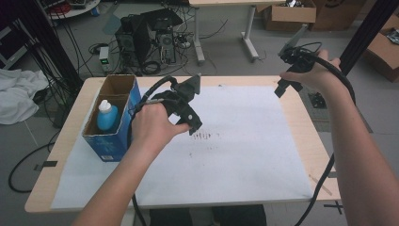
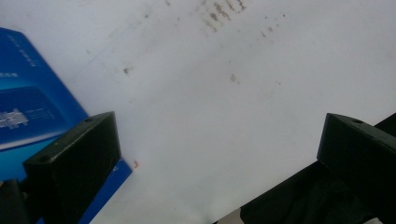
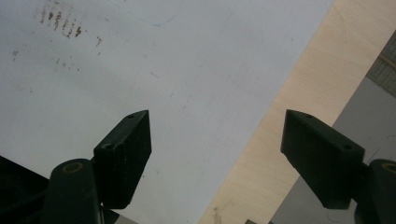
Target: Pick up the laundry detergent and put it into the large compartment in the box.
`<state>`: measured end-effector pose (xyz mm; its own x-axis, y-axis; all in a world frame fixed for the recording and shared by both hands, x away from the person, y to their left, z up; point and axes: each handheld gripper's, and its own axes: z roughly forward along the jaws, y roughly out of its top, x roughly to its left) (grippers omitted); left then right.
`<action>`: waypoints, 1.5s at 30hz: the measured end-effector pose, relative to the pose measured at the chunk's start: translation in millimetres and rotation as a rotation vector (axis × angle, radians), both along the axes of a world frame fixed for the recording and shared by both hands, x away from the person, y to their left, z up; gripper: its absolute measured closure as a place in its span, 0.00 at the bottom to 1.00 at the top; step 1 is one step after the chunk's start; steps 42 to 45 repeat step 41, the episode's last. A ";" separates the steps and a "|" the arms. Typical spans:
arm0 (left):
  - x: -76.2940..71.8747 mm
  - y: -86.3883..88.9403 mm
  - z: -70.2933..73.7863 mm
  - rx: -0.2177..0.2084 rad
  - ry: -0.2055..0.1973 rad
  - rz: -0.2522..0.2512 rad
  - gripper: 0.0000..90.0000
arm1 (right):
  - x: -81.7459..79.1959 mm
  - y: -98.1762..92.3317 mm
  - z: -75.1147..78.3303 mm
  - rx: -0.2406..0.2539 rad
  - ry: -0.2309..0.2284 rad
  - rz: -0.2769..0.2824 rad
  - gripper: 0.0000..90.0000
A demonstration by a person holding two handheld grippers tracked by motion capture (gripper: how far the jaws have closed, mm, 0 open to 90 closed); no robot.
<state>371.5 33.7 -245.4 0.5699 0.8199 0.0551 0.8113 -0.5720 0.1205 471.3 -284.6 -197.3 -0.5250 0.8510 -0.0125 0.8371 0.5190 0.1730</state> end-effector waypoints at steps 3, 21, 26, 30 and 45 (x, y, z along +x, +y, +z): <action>-1.0 -3.9 -8.4 0.002 0.008 -0.008 0.00 | 1.6 1.7 -1.2 0.000 0.002 0.004 0.27; -2.7 -7.3 -5.4 -0.028 0.005 -0.024 0.00 | 3.2 5.8 -1.8 -0.002 0.008 0.004 0.27; -3.4 -8.4 -1.8 -0.031 -0.003 -0.024 0.00 | 3.0 5.7 -2.0 -0.002 0.011 0.003 0.27; -4.0 -8.2 -1.7 -0.032 -0.002 -0.027 0.00 | 2.6 5.6 -2.3 -0.003 0.010 0.010 0.27; -5.7 -9.0 0.0 -0.035 -0.001 -0.034 0.00 | 1.0 5.8 -1.8 -0.004 0.005 0.013 0.27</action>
